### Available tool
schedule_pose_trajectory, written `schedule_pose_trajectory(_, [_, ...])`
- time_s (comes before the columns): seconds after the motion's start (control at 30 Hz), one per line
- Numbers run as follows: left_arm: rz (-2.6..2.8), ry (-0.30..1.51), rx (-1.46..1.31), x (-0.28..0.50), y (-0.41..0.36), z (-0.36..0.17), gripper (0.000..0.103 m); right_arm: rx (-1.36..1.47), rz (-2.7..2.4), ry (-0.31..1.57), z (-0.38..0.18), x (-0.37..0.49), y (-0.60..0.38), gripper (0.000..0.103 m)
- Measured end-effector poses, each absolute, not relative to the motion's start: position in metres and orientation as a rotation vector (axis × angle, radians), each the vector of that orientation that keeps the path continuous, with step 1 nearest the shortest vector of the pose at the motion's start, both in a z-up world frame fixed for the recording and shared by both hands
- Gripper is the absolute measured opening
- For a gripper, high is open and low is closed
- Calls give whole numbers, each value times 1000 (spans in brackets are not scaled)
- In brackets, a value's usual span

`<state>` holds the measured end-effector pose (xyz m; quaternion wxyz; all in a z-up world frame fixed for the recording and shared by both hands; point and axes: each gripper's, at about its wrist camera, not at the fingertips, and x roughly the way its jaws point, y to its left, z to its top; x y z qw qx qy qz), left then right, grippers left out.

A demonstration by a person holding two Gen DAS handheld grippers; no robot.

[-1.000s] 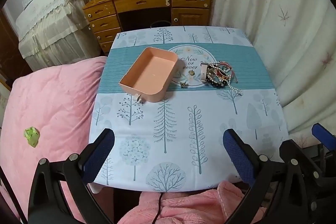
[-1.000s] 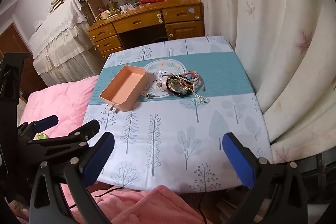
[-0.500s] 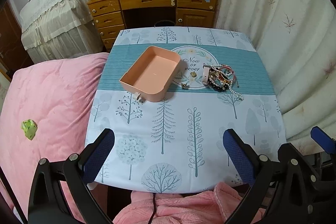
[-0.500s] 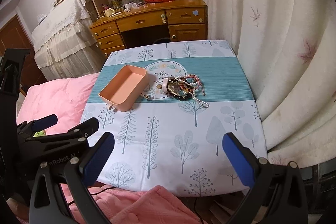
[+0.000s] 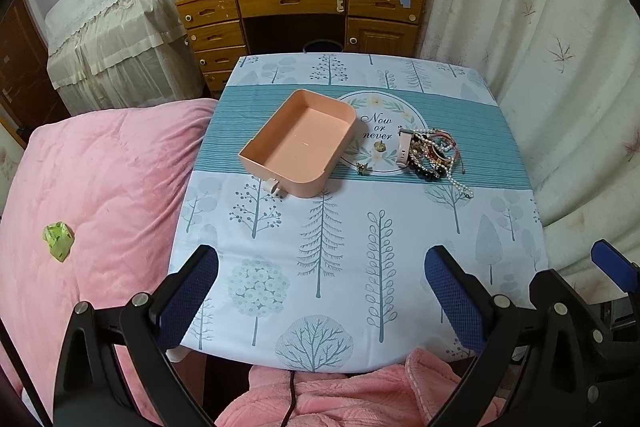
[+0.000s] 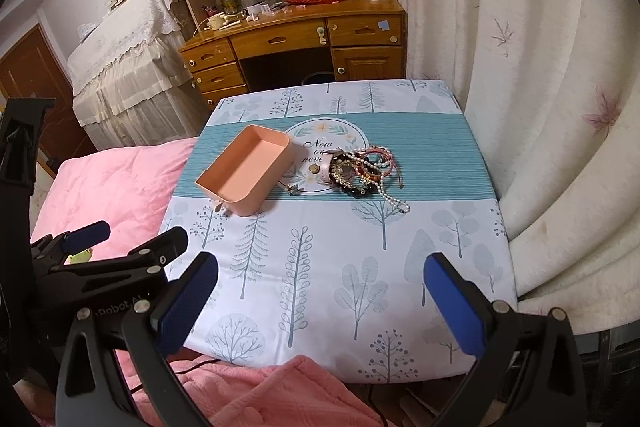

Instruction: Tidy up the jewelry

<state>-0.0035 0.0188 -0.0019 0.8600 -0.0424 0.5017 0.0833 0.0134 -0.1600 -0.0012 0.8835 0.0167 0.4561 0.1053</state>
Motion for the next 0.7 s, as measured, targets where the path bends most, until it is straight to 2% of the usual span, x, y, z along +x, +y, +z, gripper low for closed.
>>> schedule_pose_trajectory(0.7, [178, 1053, -94, -1, 28, -2, 102, 29, 222, 952, -3, 17, -150, 103])
